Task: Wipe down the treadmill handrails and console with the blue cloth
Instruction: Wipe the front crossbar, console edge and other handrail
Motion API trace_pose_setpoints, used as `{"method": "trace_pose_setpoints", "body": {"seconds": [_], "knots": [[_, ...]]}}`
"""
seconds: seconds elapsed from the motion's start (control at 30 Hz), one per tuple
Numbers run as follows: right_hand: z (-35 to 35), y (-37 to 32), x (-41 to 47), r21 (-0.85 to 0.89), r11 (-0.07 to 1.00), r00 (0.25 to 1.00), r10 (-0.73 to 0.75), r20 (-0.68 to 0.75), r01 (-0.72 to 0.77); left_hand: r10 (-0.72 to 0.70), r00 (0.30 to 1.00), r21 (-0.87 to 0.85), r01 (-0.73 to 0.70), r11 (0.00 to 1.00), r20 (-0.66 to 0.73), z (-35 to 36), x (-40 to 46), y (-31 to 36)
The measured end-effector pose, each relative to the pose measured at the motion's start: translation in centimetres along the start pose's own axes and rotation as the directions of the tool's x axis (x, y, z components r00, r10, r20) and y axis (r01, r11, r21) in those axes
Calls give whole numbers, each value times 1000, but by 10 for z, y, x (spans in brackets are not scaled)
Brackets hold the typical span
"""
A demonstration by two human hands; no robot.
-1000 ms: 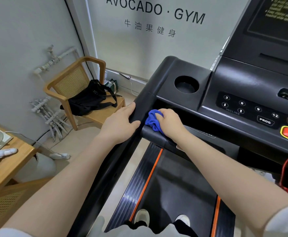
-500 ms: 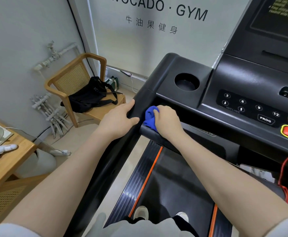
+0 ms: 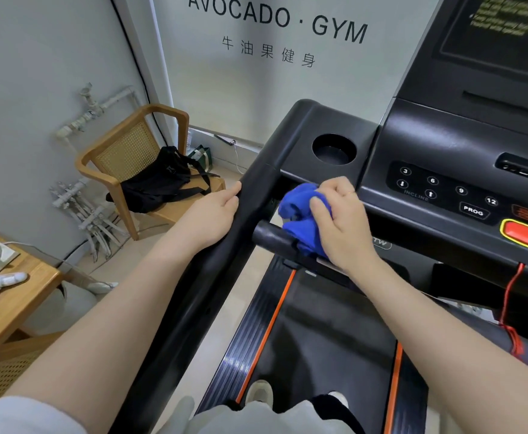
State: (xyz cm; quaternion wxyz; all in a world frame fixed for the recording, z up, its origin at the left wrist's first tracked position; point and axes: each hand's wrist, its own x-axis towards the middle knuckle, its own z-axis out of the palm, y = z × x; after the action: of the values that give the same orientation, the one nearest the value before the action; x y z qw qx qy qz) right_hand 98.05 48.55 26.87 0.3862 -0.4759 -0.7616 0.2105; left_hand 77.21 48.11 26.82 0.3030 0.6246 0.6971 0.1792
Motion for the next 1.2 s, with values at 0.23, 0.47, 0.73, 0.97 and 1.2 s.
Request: {"method": "trace_pose_setpoints", "body": {"seconds": [0.23, 0.47, 0.73, 0.97, 1.2], "knots": [[42, -10, -12, -632, 775, 943, 191, 274, 27, 86, 925, -16, -99, 995, -371, -4, -14, 21], [-15, 17, -50, -748, 660, 905, 277, 324, 66, 364, 903, 20, -370, 929, -226, 37, -32, 45], [-90, 49, -94, -781, 572, 831, 541, 129, -251, 546, 825, 455, -546, 703, 146, 100, -42, 71], [-44, 35, -79, -815, 565, 897, 416, 150, -126, 522, 853, 499, -463, 732, 26, 112, -47, 72], [-40, 35, -83, -708, 695, 948, 293, 122, -123, 397, 917, 436, -347, 830, -26, 112, -47, 80]]}}
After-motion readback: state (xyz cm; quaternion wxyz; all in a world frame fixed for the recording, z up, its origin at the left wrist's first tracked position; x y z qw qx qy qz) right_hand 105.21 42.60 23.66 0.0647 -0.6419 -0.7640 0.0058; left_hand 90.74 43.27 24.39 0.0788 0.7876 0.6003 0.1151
